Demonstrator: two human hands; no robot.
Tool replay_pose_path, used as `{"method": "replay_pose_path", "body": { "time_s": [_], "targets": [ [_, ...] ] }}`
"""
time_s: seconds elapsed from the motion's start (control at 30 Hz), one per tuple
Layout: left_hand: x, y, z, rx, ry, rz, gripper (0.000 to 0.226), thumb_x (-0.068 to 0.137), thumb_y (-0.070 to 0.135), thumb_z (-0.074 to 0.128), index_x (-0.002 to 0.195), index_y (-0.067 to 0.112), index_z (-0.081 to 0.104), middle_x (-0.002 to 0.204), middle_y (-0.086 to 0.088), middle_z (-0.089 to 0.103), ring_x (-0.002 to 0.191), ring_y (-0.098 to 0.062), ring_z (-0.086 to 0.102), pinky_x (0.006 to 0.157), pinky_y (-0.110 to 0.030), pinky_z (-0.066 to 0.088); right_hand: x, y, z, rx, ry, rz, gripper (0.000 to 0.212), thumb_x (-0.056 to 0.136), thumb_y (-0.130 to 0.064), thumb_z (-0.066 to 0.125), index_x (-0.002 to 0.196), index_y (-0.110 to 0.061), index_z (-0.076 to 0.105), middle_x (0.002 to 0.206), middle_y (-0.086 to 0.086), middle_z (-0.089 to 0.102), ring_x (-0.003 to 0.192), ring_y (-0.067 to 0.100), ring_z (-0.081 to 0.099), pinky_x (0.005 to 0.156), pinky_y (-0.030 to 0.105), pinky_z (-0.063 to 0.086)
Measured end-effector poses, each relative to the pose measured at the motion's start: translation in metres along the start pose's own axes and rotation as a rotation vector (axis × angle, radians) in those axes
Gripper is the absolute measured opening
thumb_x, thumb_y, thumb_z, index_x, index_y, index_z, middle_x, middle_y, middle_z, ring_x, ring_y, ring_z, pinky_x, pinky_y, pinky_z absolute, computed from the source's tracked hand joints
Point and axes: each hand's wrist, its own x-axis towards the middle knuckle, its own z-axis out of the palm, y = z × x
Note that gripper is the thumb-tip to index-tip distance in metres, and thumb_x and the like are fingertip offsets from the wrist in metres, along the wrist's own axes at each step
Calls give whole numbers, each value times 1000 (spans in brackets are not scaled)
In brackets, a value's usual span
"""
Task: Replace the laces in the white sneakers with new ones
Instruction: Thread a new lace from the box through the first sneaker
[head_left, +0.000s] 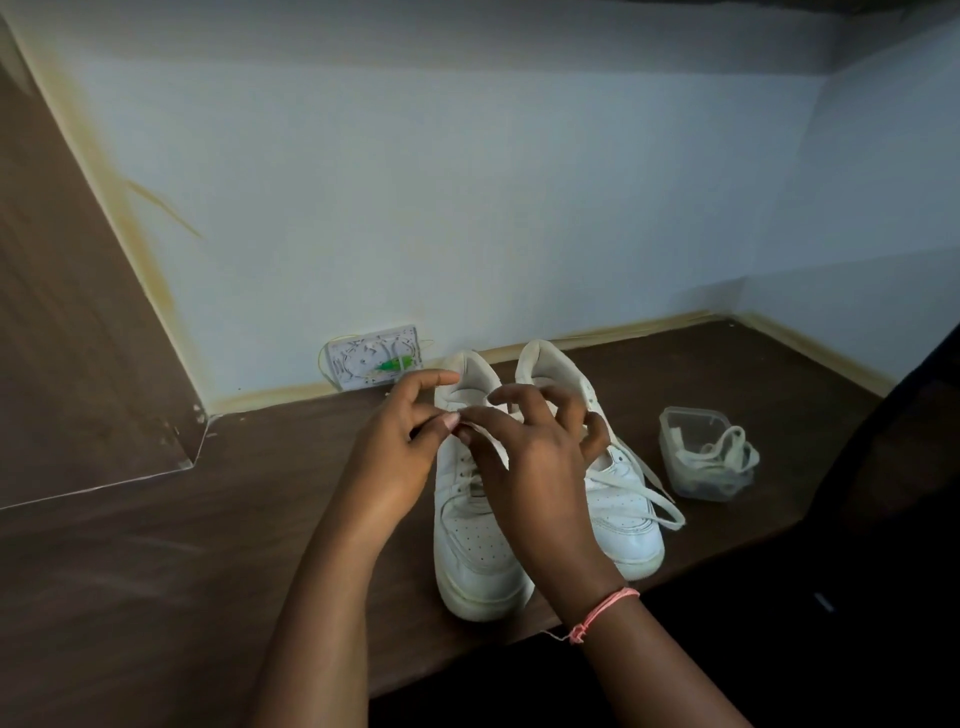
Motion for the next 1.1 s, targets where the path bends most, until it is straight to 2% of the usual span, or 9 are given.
{"method": "replay_pose_path", "body": {
  "time_s": [0.17,0.3,0.37,0.5,0.6,0.7,0.93,1.03,1.1],
  "targets": [
    [-1,4,4,-44,-23,34,27,94,18,62,121,24,60,84,4,76,93,-3,69,84,-10,45,8,7,-1,61,51,13,12,78,-34,78,86,-39,70,106,-15,63,115,23,45,87,30,12],
    [1,-11,5,126,166,21,17,93,17,63,107,25,69,93,8,73,88,7,64,72,-2,40,13,19,-6,-19,68,65,7,75,-33,78,78,-34,72,110,-12,61,118,20,36,93,36,17],
    [2,-21,6,235,183,20,27,91,10,65,106,32,69,103,10,68,88,7,61,69,-1,40,14,25,-4,-138,15,6,8,71,-30,79,71,-30,71,112,-7,59,118,23,35,96,41,18],
    [8,-30,13,282,49,12,48,91,7,64,122,43,61,121,8,48,91,-10,59,85,-17,48,17,25,7,-260,-103,-101,9,65,-27,79,67,-25,71,112,0,60,117,31,40,96,45,20],
    [11,-32,22,360,31,18,56,93,-3,54,133,37,56,128,4,35,104,-7,51,95,-19,42,26,20,9,-285,-60,-131,6,67,-28,76,69,-25,70,109,1,60,115,30,39,96,45,21],
    [13,-34,29,384,60,10,54,90,-5,49,129,31,58,129,0,34,116,-18,47,101,-30,45,46,16,6,-316,-47,-172,8,65,-25,75,65,-22,67,102,3,59,110,31,42,93,48,24],
    [15,-32,20,256,148,1,36,89,-2,60,117,21,58,117,2,43,92,-14,58,82,-36,53,71,9,15,-391,-327,-602,8,66,-19,71,72,-24,74,100,3,59,109,36,50,95,49,25],
    [15,-35,16,221,159,26,36,89,-2,61,113,25,59,116,4,42,95,-10,57,82,-36,55,82,11,7,-290,-485,-526,17,81,-32,59,78,-30,75,111,-2,56,120,35,42,97,45,21],
    [13,-36,13,208,152,36,39,89,-1,61,106,34,58,113,7,42,95,-9,59,82,-34,56,90,18,1,-220,-622,-423,8,83,-38,67,87,-37,74,121,-10,48,128,26,27,96,38,17]
  ]
}}
